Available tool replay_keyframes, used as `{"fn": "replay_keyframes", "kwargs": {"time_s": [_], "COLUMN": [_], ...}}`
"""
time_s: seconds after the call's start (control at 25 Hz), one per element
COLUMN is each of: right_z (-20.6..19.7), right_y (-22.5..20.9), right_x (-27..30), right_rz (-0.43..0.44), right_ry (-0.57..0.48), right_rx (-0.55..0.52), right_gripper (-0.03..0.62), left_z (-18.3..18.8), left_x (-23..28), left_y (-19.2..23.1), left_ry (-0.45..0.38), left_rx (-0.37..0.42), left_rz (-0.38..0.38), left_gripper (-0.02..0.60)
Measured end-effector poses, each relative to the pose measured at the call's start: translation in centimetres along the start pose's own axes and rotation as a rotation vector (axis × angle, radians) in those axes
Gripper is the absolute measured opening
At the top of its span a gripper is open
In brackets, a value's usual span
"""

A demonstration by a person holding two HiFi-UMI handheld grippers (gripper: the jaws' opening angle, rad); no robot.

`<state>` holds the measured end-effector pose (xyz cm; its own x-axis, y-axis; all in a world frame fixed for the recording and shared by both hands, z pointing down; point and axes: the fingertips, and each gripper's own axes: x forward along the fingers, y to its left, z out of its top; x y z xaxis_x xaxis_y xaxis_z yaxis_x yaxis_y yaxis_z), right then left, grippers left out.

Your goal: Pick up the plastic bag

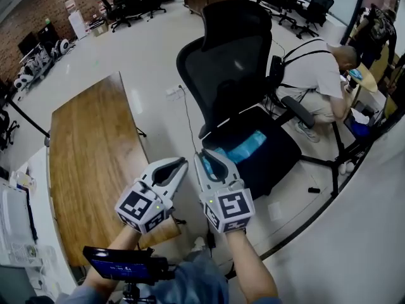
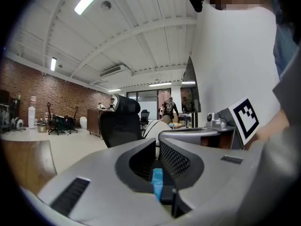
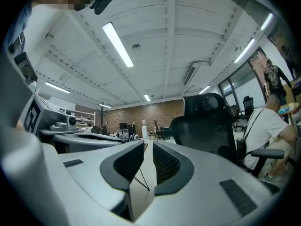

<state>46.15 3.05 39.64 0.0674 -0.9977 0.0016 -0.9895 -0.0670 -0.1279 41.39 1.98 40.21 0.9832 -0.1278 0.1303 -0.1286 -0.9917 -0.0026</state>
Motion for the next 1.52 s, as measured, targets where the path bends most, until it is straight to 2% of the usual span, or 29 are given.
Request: {"fn": "replay_keyframes", "kwargs": {"time_s": [0.12,0.2,0.44,0.64,0.84,0.92,0.96,1.32,1.44,1.52], "right_z": [-2.8,-5.0,-11.4,-15.9,-21.2,-23.1,-24.0,-29.1,-29.9,-30.2], "right_y": [-1.1,-1.7,-4.4,-6.2,-6.5,-6.4,-6.4,-6.7,-6.8,-7.1], "right_x": [0.0,0.0,-0.6,-0.6,-0.9,-0.9,-0.9,-0.6,-0.3,0.0], "right_rz": [-0.024,-0.037,-0.106,-0.164,-0.207,-0.224,-0.233,-0.296,-0.301,-0.312], "right_ry": [0.042,0.074,0.141,0.180,0.226,0.234,0.236,0.254,0.223,0.195], "right_rx": [0.054,0.105,0.295,0.411,0.612,0.698,0.734,0.928,1.005,1.056], "right_gripper": [0.067,0.104,0.106,0.106,0.107,0.147,0.147,0.150,0.207,0.215], "left_z": [-1.8,-3.2,-7.0,-9.8,-12.5,-13.0,-13.2,-15.8,-16.5,-16.7], "left_x": [1.2,1.8,3.7,4.9,4.7,4.7,4.7,5.5,5.7,5.8], "left_y": [0.0,0.2,0.4,0.5,0.6,0.6,0.6,-0.4,-0.6,-0.8], "left_ry": [0.029,0.049,0.120,0.171,0.233,0.241,0.244,0.280,0.301,0.311], "left_rx": [-0.025,-0.044,-0.075,-0.101,-0.127,-0.131,-0.131,-0.138,-0.135,-0.125], "left_rz": [-0.016,-0.014,-0.023,-0.039,-0.047,-0.049,-0.053,-0.091,-0.100,-0.105], "left_gripper": [0.037,0.037,0.037,0.034,0.034,0.034,0.034,0.034,0.034,0.034]}}
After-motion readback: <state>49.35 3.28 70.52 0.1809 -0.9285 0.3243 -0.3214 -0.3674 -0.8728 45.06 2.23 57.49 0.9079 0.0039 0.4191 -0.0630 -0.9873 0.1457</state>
